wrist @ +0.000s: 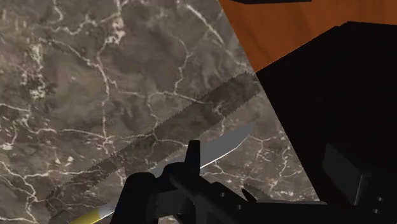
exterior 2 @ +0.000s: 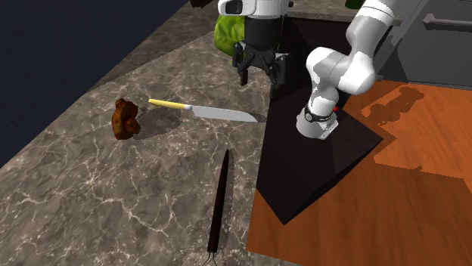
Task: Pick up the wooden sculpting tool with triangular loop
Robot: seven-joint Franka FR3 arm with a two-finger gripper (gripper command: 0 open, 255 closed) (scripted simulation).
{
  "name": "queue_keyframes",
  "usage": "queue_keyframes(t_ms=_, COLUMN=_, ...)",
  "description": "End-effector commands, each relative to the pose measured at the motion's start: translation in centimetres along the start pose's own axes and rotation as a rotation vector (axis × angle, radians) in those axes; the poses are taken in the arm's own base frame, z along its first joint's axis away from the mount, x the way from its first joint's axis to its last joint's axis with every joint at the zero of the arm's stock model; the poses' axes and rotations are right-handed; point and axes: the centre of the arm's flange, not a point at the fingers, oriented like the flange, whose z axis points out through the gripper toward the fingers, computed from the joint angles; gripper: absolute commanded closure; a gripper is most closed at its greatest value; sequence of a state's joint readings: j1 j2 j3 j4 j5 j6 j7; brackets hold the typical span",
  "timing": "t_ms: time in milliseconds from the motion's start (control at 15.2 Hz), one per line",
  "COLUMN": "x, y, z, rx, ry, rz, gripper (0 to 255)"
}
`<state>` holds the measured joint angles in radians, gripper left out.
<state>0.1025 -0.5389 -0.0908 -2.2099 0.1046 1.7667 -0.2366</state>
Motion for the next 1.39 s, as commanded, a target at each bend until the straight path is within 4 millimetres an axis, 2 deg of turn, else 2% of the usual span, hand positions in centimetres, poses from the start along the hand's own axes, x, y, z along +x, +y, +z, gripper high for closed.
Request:
queue_keyframes(t_ms=0, x=2.6, y=0.1, z=1.1, rx=0.007, ry=-0.013, rz=-0.065, gripper=0)
queue_keyframes(t_ms=462, x=11.9, y=-1.7, z=4.0, rx=0.035, ry=-0.057, rz=-0.285, gripper=0)
queue_keyframes(t_ms=990, x=21.5, y=-6.2, z=7.8, rx=0.066, ry=-0.108, rz=-0.536, gripper=0)
queue_keyframes(t_ms=1188, x=24.7, y=-8.5, z=9.3, rx=0.078, ry=-0.127, rz=-0.631, gripper=0)
queue_keyframes(t_ms=1320, x=24.9, y=-8.7, z=9.9, rx=0.079, ry=-0.129, rz=-0.638, gripper=0)
